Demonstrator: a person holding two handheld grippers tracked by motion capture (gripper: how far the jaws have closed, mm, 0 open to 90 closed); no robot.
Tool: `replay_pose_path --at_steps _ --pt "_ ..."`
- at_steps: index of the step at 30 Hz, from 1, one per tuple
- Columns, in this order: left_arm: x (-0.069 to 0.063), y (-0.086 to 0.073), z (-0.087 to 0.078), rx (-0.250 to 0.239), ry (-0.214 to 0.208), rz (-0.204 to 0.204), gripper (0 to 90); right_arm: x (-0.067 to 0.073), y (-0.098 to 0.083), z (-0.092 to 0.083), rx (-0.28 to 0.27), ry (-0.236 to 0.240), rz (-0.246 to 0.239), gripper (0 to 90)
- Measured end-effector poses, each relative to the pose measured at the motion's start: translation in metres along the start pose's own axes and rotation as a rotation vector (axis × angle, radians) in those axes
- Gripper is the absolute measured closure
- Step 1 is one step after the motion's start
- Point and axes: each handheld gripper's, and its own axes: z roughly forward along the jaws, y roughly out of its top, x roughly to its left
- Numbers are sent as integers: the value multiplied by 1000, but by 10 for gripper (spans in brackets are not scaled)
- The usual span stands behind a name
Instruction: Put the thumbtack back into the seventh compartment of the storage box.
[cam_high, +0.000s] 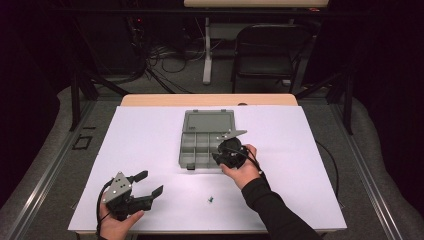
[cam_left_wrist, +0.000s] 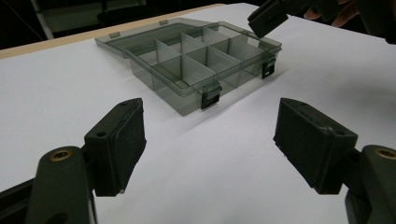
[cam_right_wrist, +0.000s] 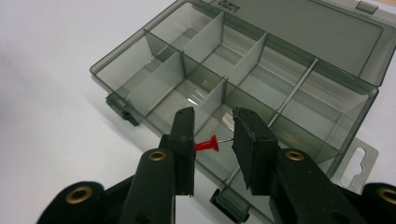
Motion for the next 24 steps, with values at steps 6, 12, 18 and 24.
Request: replay_pose_path --at_steps 6,12,18,24 --pt "1 0 0 0 -4 -3 244 -5 2 12 -1 -16 12 694" --pt "0 0 1 -1 -5 -4 244 -10 2 18 12 -28 29 694" --pt "1 0 0 2 0 -4 244 -8 1 23 23 -35 17 694" --pt "1 0 1 1 -5 -7 244 -7 1 26 22 -36 11 694"
